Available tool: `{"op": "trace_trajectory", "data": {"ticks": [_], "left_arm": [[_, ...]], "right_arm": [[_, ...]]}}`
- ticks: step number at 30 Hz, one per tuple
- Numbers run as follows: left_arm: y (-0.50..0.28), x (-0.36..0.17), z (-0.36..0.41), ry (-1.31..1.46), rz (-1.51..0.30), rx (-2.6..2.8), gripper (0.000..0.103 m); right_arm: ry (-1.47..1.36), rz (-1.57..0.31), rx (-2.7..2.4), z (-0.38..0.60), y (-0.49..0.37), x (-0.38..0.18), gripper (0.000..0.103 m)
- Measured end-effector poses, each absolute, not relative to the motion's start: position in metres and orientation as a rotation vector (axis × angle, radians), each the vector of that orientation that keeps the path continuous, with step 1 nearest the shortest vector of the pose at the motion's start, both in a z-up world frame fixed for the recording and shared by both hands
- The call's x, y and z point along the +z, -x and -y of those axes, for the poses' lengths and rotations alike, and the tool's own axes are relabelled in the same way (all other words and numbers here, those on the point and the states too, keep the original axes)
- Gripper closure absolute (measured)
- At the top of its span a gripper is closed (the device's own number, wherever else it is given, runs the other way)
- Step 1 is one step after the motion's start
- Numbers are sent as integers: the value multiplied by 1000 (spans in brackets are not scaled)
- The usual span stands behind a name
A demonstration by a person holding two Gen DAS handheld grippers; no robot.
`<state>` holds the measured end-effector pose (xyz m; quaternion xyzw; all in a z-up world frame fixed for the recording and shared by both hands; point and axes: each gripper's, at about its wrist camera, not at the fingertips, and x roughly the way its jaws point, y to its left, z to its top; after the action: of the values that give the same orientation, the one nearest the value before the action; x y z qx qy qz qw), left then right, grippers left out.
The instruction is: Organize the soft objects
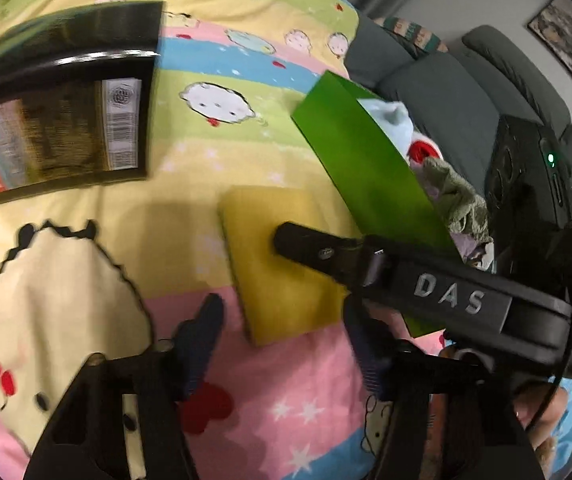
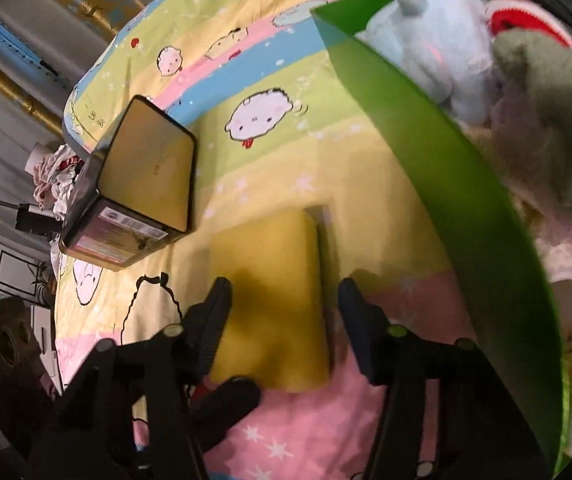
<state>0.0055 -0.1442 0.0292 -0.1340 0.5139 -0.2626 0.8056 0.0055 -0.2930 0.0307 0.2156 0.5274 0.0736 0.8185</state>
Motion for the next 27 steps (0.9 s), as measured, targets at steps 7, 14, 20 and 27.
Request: {"op": "trace_trajectory", "data": {"ticks": [7, 14, 20, 27], "left_arm": [[7, 61, 159, 223, -996, -578, 54], [27, 124, 190, 167, -789, -757, 54], [21, 125, 237, 111, -772, -832, 54], [8, 100, 273, 54, -853, -791, 25]], "right_arm": [[-402, -1012, 149, 292, 7, 64, 60], [-396, -730, 35, 321, 53, 141, 59], [-467, -637, -97, 367, 68, 145, 59], [-541, -651, -251, 410, 71, 123, 43]]}}
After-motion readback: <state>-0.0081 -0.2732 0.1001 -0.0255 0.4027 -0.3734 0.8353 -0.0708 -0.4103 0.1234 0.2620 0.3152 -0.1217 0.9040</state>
